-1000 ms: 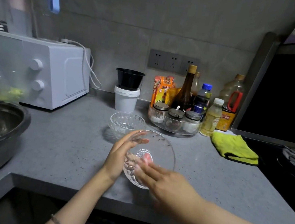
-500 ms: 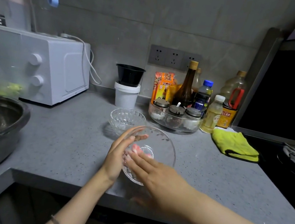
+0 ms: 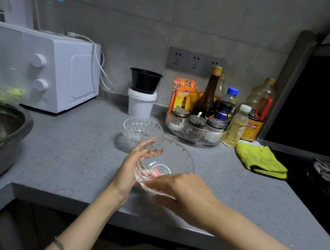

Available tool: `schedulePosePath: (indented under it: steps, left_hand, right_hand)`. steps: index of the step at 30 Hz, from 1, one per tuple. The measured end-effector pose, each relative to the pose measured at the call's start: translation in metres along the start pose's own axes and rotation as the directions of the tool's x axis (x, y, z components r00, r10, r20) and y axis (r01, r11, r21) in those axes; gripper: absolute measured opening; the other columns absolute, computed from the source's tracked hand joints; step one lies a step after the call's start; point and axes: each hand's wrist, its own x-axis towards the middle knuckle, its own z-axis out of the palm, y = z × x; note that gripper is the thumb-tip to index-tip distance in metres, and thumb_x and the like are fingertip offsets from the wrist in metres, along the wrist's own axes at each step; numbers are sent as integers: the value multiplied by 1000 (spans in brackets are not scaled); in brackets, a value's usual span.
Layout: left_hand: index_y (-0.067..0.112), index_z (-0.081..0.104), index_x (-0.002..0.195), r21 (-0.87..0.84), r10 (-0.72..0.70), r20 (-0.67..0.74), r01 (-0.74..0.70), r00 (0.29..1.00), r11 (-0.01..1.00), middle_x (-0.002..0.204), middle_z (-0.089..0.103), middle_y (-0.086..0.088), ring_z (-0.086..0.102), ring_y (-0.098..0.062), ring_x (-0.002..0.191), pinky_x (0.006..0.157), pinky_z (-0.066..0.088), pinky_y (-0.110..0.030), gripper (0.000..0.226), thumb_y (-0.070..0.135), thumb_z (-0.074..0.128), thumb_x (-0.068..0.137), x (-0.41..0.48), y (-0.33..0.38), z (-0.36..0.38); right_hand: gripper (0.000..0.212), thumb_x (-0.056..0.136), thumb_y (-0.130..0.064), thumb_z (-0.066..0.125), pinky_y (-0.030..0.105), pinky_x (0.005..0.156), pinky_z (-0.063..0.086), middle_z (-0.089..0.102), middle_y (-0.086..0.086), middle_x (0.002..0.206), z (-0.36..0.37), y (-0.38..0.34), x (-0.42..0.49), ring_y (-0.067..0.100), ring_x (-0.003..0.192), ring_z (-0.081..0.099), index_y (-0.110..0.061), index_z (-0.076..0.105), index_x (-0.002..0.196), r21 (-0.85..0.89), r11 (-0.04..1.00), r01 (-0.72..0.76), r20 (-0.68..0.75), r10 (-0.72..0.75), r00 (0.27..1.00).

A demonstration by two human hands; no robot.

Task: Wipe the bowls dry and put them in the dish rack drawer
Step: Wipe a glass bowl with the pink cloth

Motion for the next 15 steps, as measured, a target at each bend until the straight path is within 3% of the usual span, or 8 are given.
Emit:
schedulePosePath:
  steps: [2,4,6,8,10,12,15]
  left_hand:
    - [34,55,125,-45,-82,69,86,994,995,126,62,-6,56,-31,120,78,56,-39,36,25,41,94,1,4,-1]
    - [40,53,126,-62,-123,125,132,984,989,134,56,0,56,-34,119,67,57,-36,42,35,48,85,-1,8,0]
    - [34,57,122,-15,-116,144,119,983,993,138,52,-1,55,-31,121,75,57,-40,41,49,46,85,-2,8,2]
    - [23,61,119,87,-96,160,83,982,993,133,57,-9,58,-28,119,92,51,-47,65,71,48,77,-4,7,2]
    - [17,60,121,136,-96,195,70,976,988,123,65,-9,61,-25,115,97,48,-43,92,84,58,58,-6,7,3]
    - [17,59,120,136,-69,189,43,980,990,117,69,-6,64,-21,111,97,50,-37,103,86,66,44,-5,8,2]
    - [17,60,117,62,-68,173,58,983,996,115,69,-9,65,-24,109,95,51,-40,104,82,72,36,-4,10,7]
  right_hand:
    - [27,87,-39,65,34,73,52,72,-5,102,-12,2,0,17,89,67,-28,68,111,95,993,-68,-7,69,998]
    - [25,80,-27,75,32,78,56,74,-1,96,-26,1,1,10,85,69,-17,73,103,433,885,-173,28,179,983]
    - [19,73,-13,78,26,74,57,75,5,89,-42,1,-1,11,78,70,-9,74,92,670,709,-222,56,250,967]
    - [17,68,-14,78,25,70,58,75,7,85,-55,5,-4,17,76,71,-15,74,84,775,584,-239,62,307,950]
    - [18,65,-19,75,25,69,58,75,7,84,-62,10,-5,19,78,72,-18,74,83,853,453,-260,90,363,927]
    - [22,63,-21,72,22,67,57,74,6,82,-64,15,-5,17,76,72,-14,72,84,894,341,-290,131,419,898]
    - [30,65,-24,71,24,68,57,74,10,86,-63,19,-3,19,78,71,-9,70,90,934,204,-295,172,467,867]
